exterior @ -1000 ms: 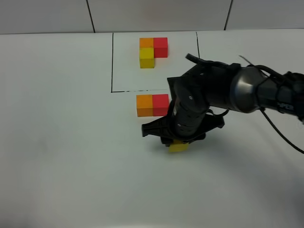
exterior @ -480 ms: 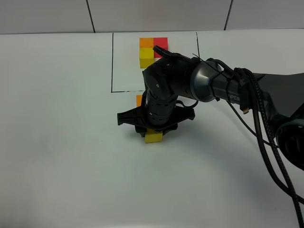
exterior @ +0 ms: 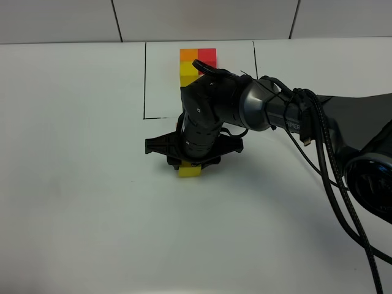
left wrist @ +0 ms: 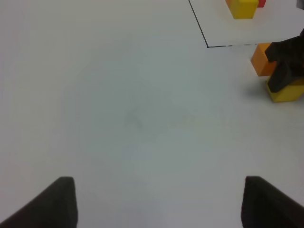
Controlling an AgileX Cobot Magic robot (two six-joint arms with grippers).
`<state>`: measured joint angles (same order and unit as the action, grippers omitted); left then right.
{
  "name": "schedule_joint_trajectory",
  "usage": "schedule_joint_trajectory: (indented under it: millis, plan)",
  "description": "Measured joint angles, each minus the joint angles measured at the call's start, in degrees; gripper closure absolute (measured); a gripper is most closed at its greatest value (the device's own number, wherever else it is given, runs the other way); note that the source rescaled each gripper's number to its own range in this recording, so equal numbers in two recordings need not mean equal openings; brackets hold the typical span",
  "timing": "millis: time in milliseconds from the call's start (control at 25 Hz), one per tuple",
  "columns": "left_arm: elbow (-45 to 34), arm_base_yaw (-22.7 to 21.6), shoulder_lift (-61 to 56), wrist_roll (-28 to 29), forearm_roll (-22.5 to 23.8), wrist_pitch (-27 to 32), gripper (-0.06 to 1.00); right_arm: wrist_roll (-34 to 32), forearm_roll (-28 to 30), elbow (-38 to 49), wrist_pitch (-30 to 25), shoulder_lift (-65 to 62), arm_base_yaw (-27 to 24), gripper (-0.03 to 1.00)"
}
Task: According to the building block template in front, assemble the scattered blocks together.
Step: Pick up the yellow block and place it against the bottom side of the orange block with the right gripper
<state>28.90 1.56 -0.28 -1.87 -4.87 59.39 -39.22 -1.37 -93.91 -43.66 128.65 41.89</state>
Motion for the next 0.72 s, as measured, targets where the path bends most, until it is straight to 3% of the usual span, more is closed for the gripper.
schedule_joint_trajectory:
  millis: [720]
  plan:
    - [0.0,0.0,0.0,0.0,0.0,0.0,0.34,-1.8,0.1,-1.7,0.3,1.8,0.0,0.96]
